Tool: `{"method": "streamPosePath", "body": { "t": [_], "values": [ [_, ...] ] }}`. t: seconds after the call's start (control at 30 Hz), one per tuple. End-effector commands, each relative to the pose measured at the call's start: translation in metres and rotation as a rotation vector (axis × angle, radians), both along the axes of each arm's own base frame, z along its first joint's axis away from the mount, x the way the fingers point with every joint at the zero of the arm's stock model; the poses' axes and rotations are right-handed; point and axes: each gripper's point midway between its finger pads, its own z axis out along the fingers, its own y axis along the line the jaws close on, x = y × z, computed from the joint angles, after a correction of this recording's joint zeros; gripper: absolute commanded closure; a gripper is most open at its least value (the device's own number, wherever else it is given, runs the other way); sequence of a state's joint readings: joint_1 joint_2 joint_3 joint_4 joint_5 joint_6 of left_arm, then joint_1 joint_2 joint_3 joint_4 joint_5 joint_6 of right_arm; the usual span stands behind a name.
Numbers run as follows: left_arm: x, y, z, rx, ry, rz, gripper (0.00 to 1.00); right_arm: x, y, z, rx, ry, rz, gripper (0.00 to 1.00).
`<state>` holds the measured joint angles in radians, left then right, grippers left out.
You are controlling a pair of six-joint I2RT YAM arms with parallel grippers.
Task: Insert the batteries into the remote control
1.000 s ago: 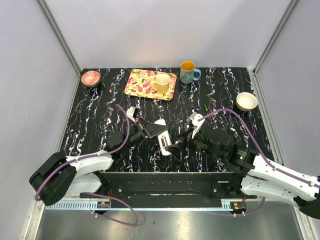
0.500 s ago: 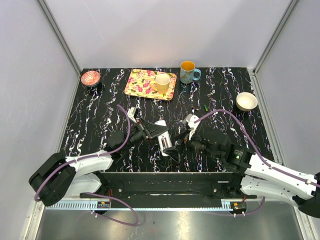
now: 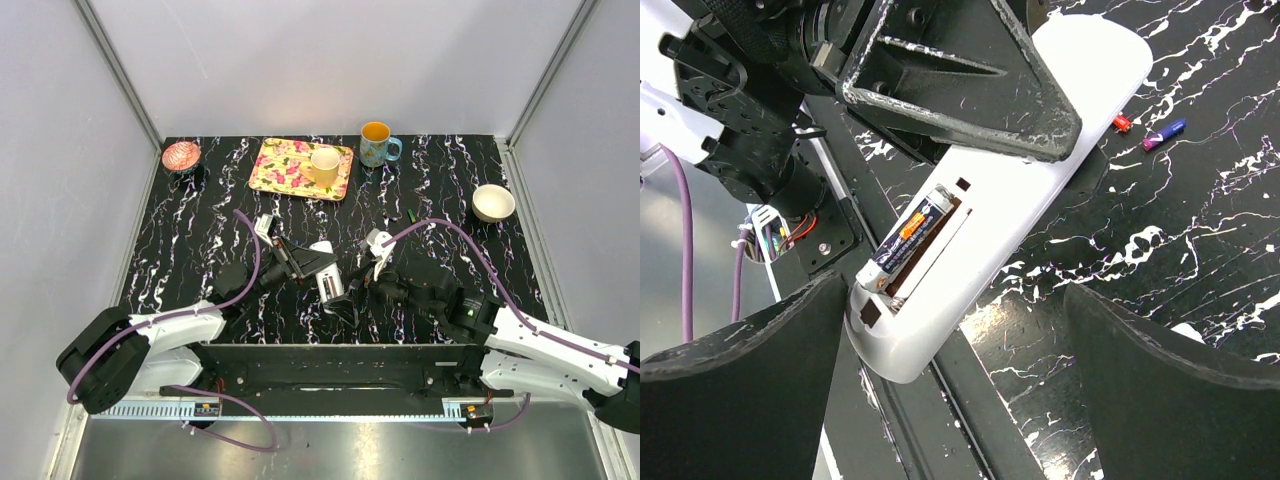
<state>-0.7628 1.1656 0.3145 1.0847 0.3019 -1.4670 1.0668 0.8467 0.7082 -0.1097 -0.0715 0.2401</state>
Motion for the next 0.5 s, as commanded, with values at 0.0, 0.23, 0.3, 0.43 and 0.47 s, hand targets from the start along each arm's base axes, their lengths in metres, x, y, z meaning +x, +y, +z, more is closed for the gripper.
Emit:
{"method": "streamPosePath", "body": {
  "t": [0.0, 0.23, 0.3, 0.43, 0.47],
  "values": [
    [-0.0062, 0.0026, 0.0248, -0.065, -0.055, -0.005, 1.0, 0.0035, 0.0006, 0.0234, 0.043, -0.048, -0.006, 0.08],
    [-0.0082, 0.0023, 0.0222, -0.064, -0.054, -0.01, 1.0, 0.0046, -0.0051, 0.0253, 0.047, -0.055, -0.027, 0.08],
    [-0.0093, 0.0023, 0.0247, -0.071, -0.06, -0.011, 1.0, 0.0053, -0.0053, 0.0226, 0.042, -0.052, -0.032, 0.08],
    [-0.0119, 0.0016, 0.0277, -0.079, -0.069, -0.019, 1.0, 0.0065, -0.0047, 0.0179, 0.028, -0.042, -0.037, 0.08],
    [-0.0129, 0.0019, 0.029, -0.085, -0.074, -0.021, 1.0, 0.0073, -0.0049, 0.0162, 0.022, -0.041, -0.04, 0.09]
  ]
}}
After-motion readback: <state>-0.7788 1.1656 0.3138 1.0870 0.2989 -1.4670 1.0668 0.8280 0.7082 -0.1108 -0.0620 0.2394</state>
